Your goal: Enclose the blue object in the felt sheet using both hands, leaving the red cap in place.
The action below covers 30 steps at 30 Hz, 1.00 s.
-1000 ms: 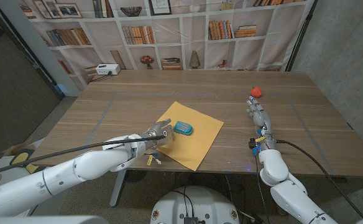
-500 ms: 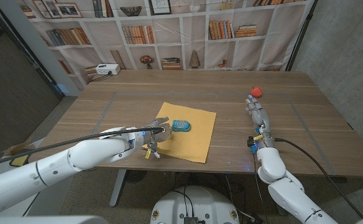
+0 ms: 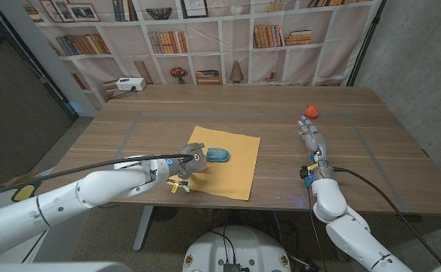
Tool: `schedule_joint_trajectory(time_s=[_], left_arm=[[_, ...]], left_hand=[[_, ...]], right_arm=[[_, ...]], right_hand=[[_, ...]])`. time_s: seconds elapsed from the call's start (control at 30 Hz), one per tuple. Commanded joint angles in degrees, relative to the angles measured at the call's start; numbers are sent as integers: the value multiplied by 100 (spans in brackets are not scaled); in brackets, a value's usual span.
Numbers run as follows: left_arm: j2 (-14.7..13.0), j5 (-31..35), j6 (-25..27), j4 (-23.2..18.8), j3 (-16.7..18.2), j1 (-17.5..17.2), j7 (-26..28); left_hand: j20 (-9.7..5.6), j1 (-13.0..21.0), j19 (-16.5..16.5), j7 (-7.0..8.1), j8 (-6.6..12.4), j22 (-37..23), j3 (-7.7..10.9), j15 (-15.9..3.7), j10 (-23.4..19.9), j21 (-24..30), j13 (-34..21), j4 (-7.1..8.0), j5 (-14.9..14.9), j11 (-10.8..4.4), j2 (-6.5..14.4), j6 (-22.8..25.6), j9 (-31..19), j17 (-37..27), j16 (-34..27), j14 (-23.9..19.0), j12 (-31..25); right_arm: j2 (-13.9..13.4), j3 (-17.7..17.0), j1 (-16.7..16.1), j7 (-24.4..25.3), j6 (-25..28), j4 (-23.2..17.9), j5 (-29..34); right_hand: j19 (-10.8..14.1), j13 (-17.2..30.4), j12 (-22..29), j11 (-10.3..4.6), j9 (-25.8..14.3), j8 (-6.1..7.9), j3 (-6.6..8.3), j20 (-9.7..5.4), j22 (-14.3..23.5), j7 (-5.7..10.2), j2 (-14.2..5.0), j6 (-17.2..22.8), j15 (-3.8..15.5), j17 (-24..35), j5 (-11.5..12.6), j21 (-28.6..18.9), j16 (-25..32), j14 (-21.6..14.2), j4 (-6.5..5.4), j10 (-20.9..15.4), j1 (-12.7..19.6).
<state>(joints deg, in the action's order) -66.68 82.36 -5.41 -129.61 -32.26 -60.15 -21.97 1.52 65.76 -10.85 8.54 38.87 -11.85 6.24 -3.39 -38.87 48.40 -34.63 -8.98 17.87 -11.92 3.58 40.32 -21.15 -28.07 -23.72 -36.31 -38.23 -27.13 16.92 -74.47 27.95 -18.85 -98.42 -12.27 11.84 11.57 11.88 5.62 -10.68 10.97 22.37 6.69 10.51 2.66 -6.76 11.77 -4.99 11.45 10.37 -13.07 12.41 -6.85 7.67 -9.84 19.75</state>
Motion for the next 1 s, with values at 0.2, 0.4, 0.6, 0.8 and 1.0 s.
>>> schedule_joint_trajectory(time_s=[0.2,0.4,0.6,0.8,1.0], left_arm=[[41,-2,424,35,3,-114,61],[-69,-471,680,-489,371,-229,-344],[-342,-658,958,-929,771,-624,-123],[-402,-1176,883,-1253,965,-648,-834],[-526,-1479,545,-1508,997,-572,-1397]], left_hand=[[113,-557,279,-93,-281,-64,-87,-795,778,244,129,401,-318,-26,132,-909,176,-131,551,604,343],[352,-1428,657,-299,-779,-34,-433,-410,1502,245,430,672,-349,129,-228,-1534,565,-29,1018,1175,787],[416,-1808,742,-340,-813,-28,-546,-314,1615,234,428,874,-283,200,-179,-1575,597,-45,1071,1280,815],[525,-2017,891,-472,-854,-11,-757,-203,1776,200,496,894,-156,281,-465,-1618,668,-25,1141,1407,905],[564,-1813,856,-378,-544,5,-916,-347,1443,211,403,718,13,172,-796,-1194,569,-23,1108,1256,702]], right_arm=[[-77,-19,-75,167,196,-166,106],[-38,31,-7,175,196,-125,122],[4,65,41,148,94,-14,94],[59,88,25,158,-23,70,66],[101,48,-91,288,-88,22,108]], right_hand=[[14,17,-2,-14,-4,5,7,30,22,19,-42,16,-7,13,3,28,7,-60,42,-49,45],[15,17,-2,-15,-4,9,13,25,22,24,-63,27,-7,17,5,29,4,-50,37,-50,49],[20,18,1,-22,-4,11,26,6,23,24,-103,33,-9,22,10,29,9,-57,26,-60,57],[26,18,4,-19,-5,10,32,1,23,27,-121,32,-3,24,13,27,11,-58,21,-69,62],[36,18,11,-13,-5,8,41,-10,23,23,-154,30,3,31,17,25,22,-78,9,-92,66]])
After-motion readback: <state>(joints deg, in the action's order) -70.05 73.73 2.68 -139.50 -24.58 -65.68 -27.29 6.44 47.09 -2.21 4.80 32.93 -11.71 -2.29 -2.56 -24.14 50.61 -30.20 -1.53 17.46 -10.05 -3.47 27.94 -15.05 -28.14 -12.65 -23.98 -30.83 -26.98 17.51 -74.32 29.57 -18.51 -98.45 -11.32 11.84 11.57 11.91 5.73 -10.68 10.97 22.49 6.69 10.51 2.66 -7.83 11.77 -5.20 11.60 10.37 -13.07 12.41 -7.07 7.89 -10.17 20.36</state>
